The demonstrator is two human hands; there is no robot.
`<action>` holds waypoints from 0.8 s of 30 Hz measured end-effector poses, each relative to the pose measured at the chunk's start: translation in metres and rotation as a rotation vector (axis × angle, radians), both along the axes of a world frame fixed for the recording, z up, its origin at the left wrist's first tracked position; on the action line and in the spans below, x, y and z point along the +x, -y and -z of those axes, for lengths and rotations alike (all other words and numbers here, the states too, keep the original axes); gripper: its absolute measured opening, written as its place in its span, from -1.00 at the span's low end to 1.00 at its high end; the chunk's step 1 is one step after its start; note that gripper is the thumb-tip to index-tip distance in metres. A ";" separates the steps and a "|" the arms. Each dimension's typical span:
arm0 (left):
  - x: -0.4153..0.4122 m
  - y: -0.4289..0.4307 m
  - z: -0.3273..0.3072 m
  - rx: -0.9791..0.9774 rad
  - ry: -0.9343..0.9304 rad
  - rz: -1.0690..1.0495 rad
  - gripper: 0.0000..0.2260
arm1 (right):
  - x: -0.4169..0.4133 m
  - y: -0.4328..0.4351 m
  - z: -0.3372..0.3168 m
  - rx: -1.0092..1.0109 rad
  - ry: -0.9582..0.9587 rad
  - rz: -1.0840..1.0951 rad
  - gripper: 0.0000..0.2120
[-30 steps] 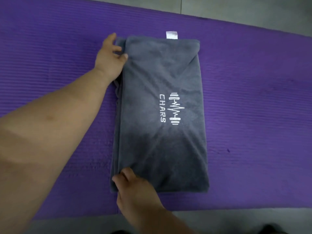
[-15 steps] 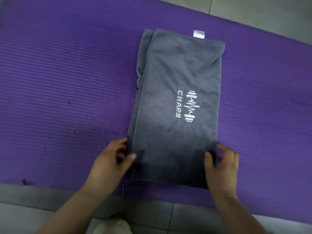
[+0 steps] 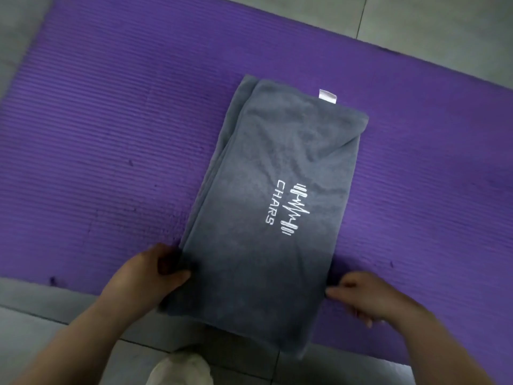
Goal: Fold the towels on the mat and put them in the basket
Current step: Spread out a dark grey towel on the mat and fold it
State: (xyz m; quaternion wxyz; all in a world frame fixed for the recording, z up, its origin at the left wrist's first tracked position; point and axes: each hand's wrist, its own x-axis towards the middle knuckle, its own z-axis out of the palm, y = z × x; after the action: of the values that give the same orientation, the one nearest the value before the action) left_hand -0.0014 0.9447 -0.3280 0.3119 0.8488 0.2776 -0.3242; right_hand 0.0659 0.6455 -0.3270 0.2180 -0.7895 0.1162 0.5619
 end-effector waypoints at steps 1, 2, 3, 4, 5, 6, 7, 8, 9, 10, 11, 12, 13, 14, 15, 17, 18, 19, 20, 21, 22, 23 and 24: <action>-0.001 0.002 0.002 0.048 0.049 -0.036 -0.66 | 0.008 0.004 0.006 -0.020 0.148 0.114 -0.66; 0.000 0.005 0.004 0.116 0.162 -0.071 -0.64 | 0.019 0.007 0.011 -0.057 0.331 0.238 -0.68; 0.005 0.011 0.004 0.175 0.278 -0.066 -0.64 | 0.031 0.006 0.015 -0.088 0.519 0.343 -0.73; 0.012 0.018 0.005 0.207 0.385 -0.037 -0.63 | 0.046 0.003 0.017 -0.103 0.679 0.405 -0.80; 0.021 0.025 0.009 0.213 0.488 -0.001 -0.58 | 0.062 0.000 0.020 -0.096 0.778 0.432 -0.82; 0.030 0.031 0.015 0.194 0.553 0.037 -0.52 | 0.079 -0.005 0.021 -0.076 0.842 0.453 -0.78; 0.040 0.038 0.022 0.182 0.594 0.076 -0.48 | 0.099 -0.010 0.022 -0.049 0.893 0.456 -0.72; 0.048 0.043 0.031 0.185 0.603 0.126 -0.46 | 0.117 -0.016 0.021 -0.015 0.926 0.431 -0.66; 0.053 0.046 0.039 0.215 0.609 0.187 -0.47 | 0.134 -0.021 0.020 0.022 0.962 0.387 -0.61; 0.055 0.048 0.044 0.261 0.612 0.250 -0.48 | 0.151 -0.025 0.020 0.059 0.988 0.331 -0.56; 0.054 0.048 0.052 0.311 0.626 0.301 -0.49 | 0.165 -0.027 0.021 0.097 0.990 0.272 -0.54; 0.053 0.048 0.056 0.344 0.638 0.319 -0.51 | 0.177 -0.030 0.019 0.114 0.978 0.224 -0.54; 0.052 0.048 0.059 0.370 0.660 0.314 -0.52 | 0.188 -0.030 0.017 0.118 0.957 0.200 -0.55; 0.052 0.048 0.060 0.378 0.671 0.306 -0.53 | 0.198 -0.030 0.014 0.136 0.919 0.192 -0.59; 0.053 0.049 0.060 0.388 0.682 0.296 -0.54 | 0.207 -0.031 0.012 0.172 0.876 0.185 -0.69; 0.055 0.049 0.061 0.385 0.664 0.281 -0.55 | 0.222 -0.028 0.009 0.129 0.795 0.099 -0.89; 0.055 0.048 0.060 0.379 0.652 0.270 -0.55 | 0.228 -0.025 0.008 0.056 0.774 0.030 -0.80; 0.055 0.048 0.061 0.379 0.648 0.258 -0.54 | 0.231 -0.025 0.006 -0.016 0.757 -0.046 -0.80; 0.056 0.048 0.060 0.374 0.639 0.243 -0.52 | 0.234 -0.025 0.005 -0.109 0.763 -0.119 -0.88; 0.056 0.048 0.061 0.375 0.635 0.228 -0.51 | 0.236 -0.029 0.001 -0.203 0.766 -0.179 -0.93; 0.056 0.048 0.061 0.371 0.624 0.210 -0.49 | 0.237 -0.034 -0.001 -0.279 0.765 -0.223 -0.83; 0.057 0.048 0.061 0.366 0.616 0.194 -0.48 | 0.235 -0.044 -0.003 -0.316 0.774 -0.257 -0.76; 0.058 0.048 0.061 0.360 0.612 0.182 -0.48 | 0.235 -0.054 -0.003 -0.316 0.818 -0.290 -0.73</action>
State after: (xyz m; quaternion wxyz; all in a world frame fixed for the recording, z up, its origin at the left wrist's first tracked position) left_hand 0.0561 0.8970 -0.3893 0.1959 0.9691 0.1475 -0.0276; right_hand 0.3011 0.6992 -0.3236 0.0421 -0.9779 -0.0067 0.2045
